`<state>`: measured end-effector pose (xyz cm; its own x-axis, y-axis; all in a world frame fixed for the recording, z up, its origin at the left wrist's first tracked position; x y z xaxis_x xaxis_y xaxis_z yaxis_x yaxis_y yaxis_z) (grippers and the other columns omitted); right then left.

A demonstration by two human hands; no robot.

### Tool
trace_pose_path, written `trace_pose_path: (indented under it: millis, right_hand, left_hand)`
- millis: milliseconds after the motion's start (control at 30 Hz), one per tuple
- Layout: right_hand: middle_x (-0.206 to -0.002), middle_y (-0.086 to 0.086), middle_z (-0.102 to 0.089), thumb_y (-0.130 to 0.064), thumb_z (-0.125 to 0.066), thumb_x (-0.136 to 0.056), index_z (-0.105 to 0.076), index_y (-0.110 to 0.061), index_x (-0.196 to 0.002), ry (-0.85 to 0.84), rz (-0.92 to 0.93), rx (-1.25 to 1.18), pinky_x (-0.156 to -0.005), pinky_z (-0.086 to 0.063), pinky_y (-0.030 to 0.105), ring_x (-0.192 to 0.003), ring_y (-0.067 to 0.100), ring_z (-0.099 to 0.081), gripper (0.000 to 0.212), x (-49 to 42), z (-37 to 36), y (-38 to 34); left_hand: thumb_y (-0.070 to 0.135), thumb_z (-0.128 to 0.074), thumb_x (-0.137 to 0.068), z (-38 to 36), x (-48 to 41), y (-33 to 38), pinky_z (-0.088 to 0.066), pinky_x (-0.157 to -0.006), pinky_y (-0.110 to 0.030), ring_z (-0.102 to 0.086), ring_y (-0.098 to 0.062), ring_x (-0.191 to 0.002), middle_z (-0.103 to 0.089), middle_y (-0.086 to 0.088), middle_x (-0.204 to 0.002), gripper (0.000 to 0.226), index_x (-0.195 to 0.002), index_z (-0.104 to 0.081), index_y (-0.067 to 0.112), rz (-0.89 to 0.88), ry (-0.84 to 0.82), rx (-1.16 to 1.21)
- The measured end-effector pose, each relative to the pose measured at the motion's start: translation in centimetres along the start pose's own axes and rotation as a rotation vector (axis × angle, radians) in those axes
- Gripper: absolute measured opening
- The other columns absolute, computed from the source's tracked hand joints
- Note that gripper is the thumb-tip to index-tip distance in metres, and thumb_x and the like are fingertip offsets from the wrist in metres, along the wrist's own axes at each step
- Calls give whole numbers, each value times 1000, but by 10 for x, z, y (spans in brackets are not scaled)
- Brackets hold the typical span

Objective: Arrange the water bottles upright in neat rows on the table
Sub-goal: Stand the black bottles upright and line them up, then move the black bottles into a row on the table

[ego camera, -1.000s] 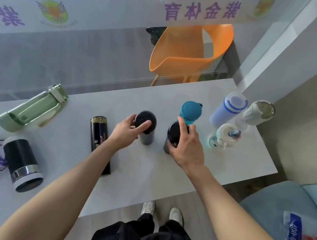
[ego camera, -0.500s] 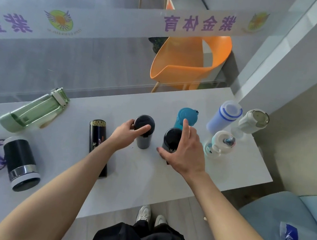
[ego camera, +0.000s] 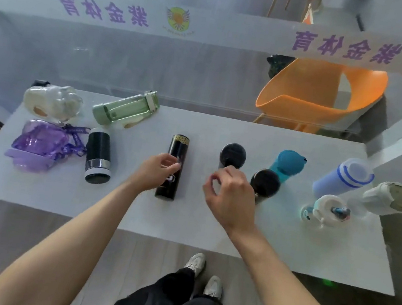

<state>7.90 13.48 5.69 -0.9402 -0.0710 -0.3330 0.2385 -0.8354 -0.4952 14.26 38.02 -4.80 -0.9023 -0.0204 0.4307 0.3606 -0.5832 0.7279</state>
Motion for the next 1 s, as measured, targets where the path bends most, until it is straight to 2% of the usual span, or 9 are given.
trace_pose_path:
  millis: [100, 200, 300, 400, 533, 633, 833, 900, 1000]
  right_hand:
    - [-94, 6, -69, -35, -65, -96, -73, -12, -92, -206, -26, -51, -68, -59, 43, -83, 29, -68, 25, 0, -55, -30]
    - [-115, 8, -65, -45, -66, -96, -64, -12, -122, -393, -108, -24, -82, -57, 43, -102, 32, -68, 42, 4, -103, -44]
    - [-125, 9, -60, -53, -68, -93, -50, -14, -135, -465, -200, 42, -89, -55, 44, -115, 33, -63, 60, 6, -142, -46]
    - [-138, 14, -57, -61, -68, -90, -37, -9, -152, -517, -342, 133, -101, -51, 44, -128, 34, -56, 86, 5, -181, -36]
    - [-149, 18, -53, -70, -71, -86, -14, -5, -166, -576, -573, 181, -108, -48, 45, -135, 36, -54, 117, 8, -225, -19]
    - [-148, 17, -56, -68, -70, -89, -3, -6, -169, -621, -643, 213, -107, -49, 45, -136, 35, -55, 121, 12, -250, -20]
    - [-134, 17, -64, -55, -78, -84, -2, -10, -170, -525, -734, 221, -98, -54, 41, -119, 36, -68, 123, 27, -249, -29]
    - [-128, 18, -66, -52, -82, -79, -6, -10, -169, -418, -763, 181, -94, -55, 42, -112, 38, -69, 125, 32, -226, -33]
    - [-128, 18, -66, -50, -85, -75, -19, -13, -165, -185, -751, 51, -92, -54, 43, -110, 40, -69, 117, 31, -181, -42]
  left_hand:
    - [49, -73, -99, 42, 26, -58, -64, -92, -45, -74, -11, -103, -78, 9, -112, 28, -119, -75, 28, 96, 85, -61]
    - [45, -76, -99, 83, 47, -97, -61, -81, -33, -72, -11, -94, -77, 9, -105, 31, -118, -76, 21, 175, 214, -120]
    - [42, -77, -96, 119, 50, -127, -50, -80, -31, -69, -18, -94, -75, 3, -104, 33, -117, -74, 17, 241, 398, -207]
    - [47, -76, -90, 145, 38, -153, -52, -83, -38, -69, -28, -105, -71, -6, -113, 46, -121, -68, 15, 304, 517, -170]
    - [67, -75, -82, 161, 15, -177, -53, -103, -52, -59, -37, -125, -52, -13, -134, 89, -147, -46, 13, 379, 488, -234]
    - [76, -73, -78, 164, -3, -200, -53, -104, -54, -59, -42, -130, -51, -16, -144, 111, -158, -30, 13, 449, 354, -248]
    - [67, -82, -79, 158, -28, -211, -56, -96, -42, -67, -38, -119, -65, -15, -135, 103, -152, -36, 10, 426, 138, -216]
    - [62, -86, -77, 159, -29, -209, -58, -94, -42, -67, -34, -110, -67, -13, -129, 94, -141, -40, 11, 409, 123, -210]
    - [51, -91, -70, 160, -24, -208, -57, -79, -36, -67, -27, -99, -69, -7, -117, 81, -128, -44, 19, 362, 77, -194]
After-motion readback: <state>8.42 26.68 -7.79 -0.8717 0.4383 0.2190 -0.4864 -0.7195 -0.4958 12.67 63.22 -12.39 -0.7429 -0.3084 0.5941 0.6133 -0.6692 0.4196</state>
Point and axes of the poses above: each hand's wrist, its own x-axis away from the middle knuckle, its own z-axis out of the back of the hand, y = z × x, the point moved 7 cm from there along -x, towards the middle knuckle
